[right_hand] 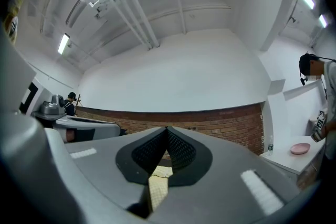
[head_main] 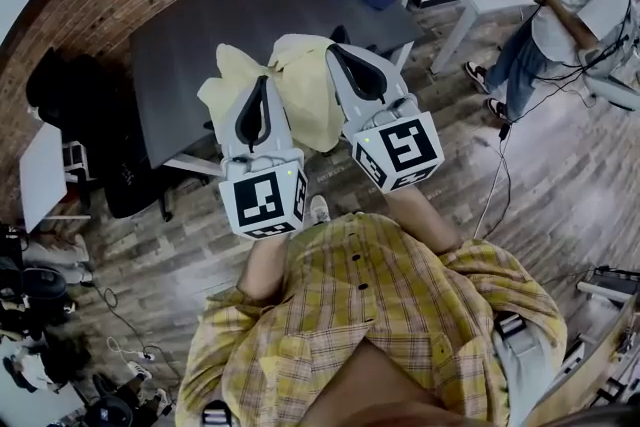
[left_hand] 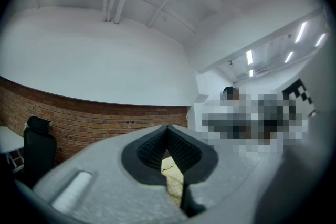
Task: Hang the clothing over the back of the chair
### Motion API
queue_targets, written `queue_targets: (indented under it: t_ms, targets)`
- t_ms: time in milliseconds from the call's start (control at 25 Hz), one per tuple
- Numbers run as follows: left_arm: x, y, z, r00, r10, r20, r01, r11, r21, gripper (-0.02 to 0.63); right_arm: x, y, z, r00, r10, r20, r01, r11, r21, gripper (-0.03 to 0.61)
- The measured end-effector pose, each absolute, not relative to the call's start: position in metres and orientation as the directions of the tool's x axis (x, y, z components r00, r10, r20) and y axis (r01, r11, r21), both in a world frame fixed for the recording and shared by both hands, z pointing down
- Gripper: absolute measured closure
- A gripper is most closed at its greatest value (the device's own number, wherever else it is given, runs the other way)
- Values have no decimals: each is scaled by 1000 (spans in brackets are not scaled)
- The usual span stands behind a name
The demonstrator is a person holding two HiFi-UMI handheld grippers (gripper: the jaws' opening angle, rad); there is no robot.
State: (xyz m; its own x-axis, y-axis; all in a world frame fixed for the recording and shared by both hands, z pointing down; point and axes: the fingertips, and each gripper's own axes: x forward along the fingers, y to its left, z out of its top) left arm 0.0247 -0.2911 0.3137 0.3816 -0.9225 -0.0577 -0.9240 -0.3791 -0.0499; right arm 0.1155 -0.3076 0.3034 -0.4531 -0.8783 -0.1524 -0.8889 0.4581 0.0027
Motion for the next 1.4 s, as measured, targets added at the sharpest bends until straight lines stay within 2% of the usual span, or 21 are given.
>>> queue_targets:
  t_ms: [520, 1400]
  targets:
    - [42, -271, 333, 424, -905, -34, -905, -422, -52, 615, 114, -286, 326, -445, -887, -124, -894, 447, 10, 578]
    - [40, -261, 362, 393, -920, -9, -919, -392, -53, 615, 117, -271, 349, -434, -897, -90, -900, 435, 5, 579]
